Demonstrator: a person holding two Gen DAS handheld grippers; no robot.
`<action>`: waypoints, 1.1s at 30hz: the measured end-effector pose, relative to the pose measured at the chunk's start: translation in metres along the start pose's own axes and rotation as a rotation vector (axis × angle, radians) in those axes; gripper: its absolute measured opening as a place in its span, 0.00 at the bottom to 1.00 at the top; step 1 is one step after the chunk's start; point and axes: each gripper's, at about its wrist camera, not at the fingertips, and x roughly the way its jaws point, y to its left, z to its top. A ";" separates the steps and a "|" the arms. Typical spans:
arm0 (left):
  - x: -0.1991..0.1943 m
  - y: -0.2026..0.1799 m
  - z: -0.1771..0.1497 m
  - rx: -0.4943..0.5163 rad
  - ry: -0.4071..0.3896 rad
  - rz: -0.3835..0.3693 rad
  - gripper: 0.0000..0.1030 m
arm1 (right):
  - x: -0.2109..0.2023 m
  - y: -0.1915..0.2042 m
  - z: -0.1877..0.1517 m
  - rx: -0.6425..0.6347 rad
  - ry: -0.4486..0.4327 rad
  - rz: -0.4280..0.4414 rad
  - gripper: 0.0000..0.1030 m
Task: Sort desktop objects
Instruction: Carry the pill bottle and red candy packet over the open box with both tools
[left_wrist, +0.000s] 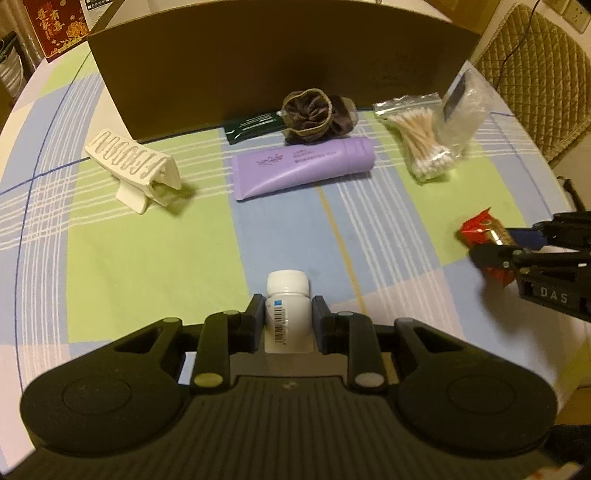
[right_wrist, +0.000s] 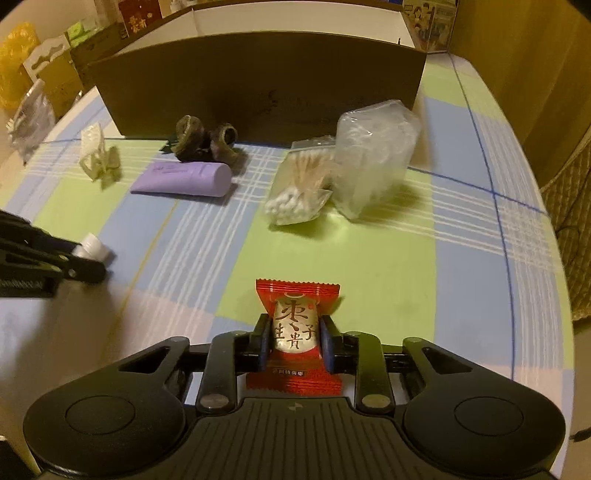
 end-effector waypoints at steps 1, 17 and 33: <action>-0.003 0.000 0.001 0.002 -0.008 -0.004 0.22 | -0.002 0.000 0.001 0.009 -0.003 0.011 0.23; -0.072 -0.004 0.085 0.001 -0.255 -0.063 0.22 | -0.064 0.007 0.090 0.044 -0.227 0.186 0.23; -0.049 0.002 0.193 0.013 -0.281 -0.071 0.22 | -0.043 -0.009 0.193 -0.015 -0.296 0.131 0.23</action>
